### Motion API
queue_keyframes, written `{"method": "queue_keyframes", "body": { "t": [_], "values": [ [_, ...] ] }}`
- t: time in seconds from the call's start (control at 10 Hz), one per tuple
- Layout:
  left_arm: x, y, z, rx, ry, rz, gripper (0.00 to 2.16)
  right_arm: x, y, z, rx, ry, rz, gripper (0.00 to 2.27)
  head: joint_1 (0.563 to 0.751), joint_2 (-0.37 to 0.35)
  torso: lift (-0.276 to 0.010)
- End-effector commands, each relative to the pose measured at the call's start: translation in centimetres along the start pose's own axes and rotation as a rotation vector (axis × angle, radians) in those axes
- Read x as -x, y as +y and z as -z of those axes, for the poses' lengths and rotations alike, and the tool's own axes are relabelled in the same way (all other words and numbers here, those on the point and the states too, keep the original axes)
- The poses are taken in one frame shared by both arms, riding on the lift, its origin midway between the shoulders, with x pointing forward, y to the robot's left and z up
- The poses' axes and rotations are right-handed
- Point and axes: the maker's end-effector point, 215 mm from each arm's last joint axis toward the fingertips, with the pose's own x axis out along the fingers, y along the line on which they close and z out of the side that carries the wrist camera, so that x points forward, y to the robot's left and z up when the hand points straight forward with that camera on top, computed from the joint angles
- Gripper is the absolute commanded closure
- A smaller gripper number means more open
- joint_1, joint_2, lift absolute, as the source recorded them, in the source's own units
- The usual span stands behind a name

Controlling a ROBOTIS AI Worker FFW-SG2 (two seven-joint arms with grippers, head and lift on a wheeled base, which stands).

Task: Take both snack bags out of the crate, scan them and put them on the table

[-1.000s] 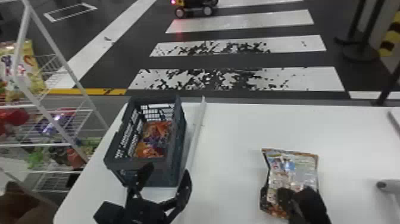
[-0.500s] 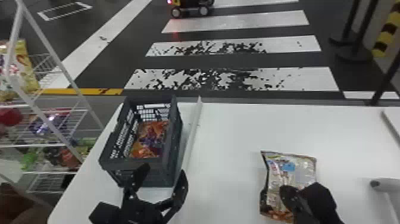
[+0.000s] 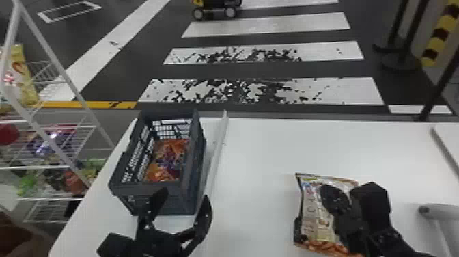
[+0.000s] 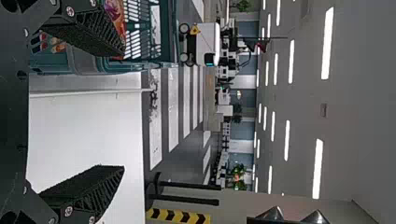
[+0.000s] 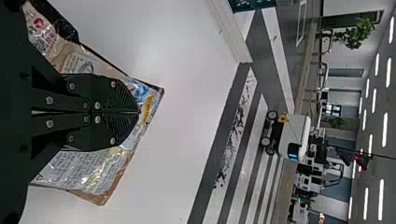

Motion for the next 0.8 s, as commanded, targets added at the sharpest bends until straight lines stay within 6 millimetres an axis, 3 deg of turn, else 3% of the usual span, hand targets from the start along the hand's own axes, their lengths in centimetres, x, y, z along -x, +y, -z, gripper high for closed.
{"method": "queue_keyframes", "body": {
  "t": [0.0,0.4,0.7],
  "values": [
    [0.0,-0.1,0.0,0.000,0.000,0.001,0.14,-1.4,-0.6,0.1,-0.012,0.002,0.011,2.25,0.695,0.188,-0.093],
    [0.1,-0.1,0.1,0.000,0.002,0.003,0.14,-4.4,-1.9,2.0,-0.007,0.022,0.044,2.25,0.695,0.170,-0.093],
    [0.1,-0.1,0.1,0.001,0.003,0.004,0.14,-5.2,-1.8,3.4,-0.004,0.052,0.036,2.25,0.695,0.164,-0.093]
  ]
}}
